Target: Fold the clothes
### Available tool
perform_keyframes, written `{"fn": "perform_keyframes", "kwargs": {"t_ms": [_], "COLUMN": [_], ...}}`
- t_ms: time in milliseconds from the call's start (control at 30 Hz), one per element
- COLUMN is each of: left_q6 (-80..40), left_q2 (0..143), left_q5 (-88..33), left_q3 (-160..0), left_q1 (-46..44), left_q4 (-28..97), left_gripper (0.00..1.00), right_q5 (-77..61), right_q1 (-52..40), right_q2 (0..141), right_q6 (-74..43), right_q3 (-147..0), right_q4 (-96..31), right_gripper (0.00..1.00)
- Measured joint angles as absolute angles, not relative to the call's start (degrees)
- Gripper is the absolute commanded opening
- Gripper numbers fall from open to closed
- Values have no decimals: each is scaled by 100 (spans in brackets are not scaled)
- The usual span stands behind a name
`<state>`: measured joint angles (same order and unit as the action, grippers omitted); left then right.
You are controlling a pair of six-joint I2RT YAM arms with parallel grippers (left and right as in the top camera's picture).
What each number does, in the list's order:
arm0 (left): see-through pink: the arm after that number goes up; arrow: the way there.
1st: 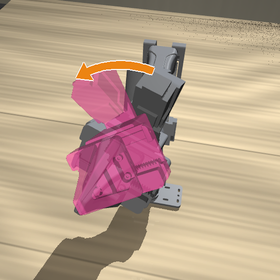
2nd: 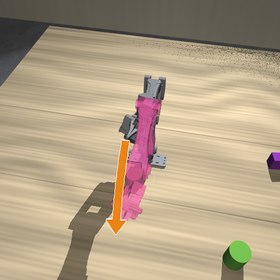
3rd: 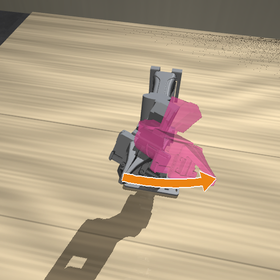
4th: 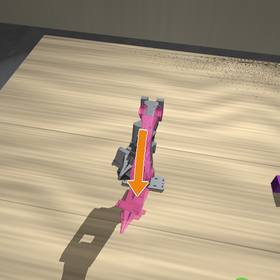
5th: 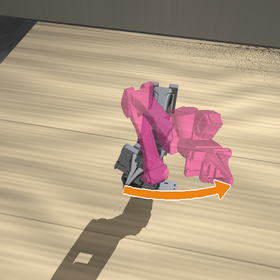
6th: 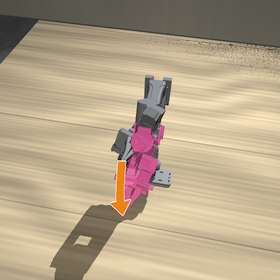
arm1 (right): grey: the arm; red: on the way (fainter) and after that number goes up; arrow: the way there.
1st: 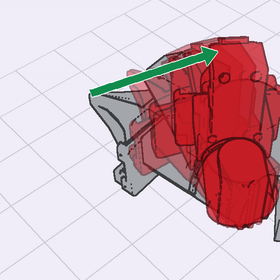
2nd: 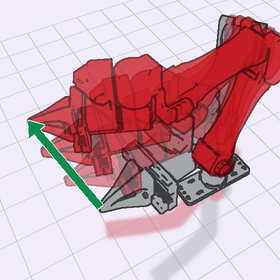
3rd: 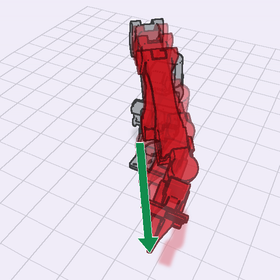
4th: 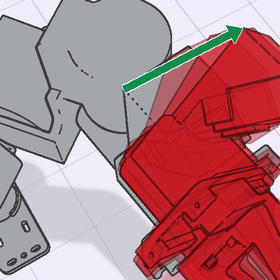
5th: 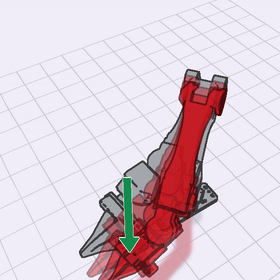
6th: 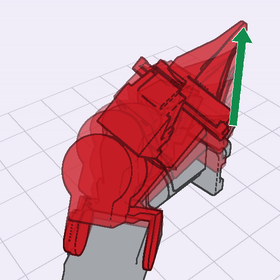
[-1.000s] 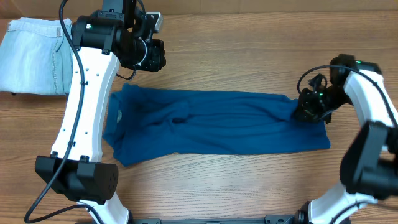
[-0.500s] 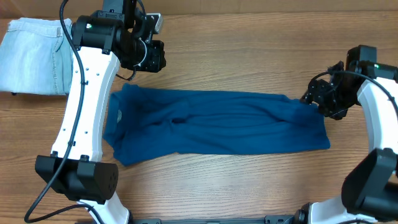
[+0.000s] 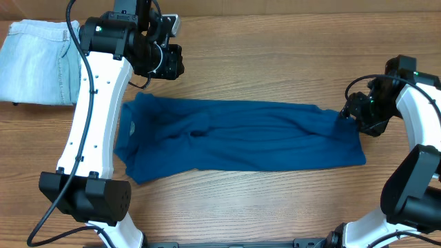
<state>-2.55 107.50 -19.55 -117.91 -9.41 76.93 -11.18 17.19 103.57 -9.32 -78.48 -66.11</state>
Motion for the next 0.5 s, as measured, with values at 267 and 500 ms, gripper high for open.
{"fn": "perform_keyframes", "kwargs": {"t_ms": [267, 500], "left_q6": [-255, -255], "left_q2": [10750, 10750], "left_q5": [-1955, -1955], "left_q3": [-11791, -11791], "left_q1": [-941, -941], "left_q4": [7666, 7712], "left_gripper": [16, 15], "right_q5": [-1321, -1308], "right_q1": [1686, 1494], "right_q2": [10357, 10357], "right_q6": [-1415, -1619], "right_q3": [-7286, -7175], "right_q4": [-6012, -5428], "right_gripper": [65, 62]}}
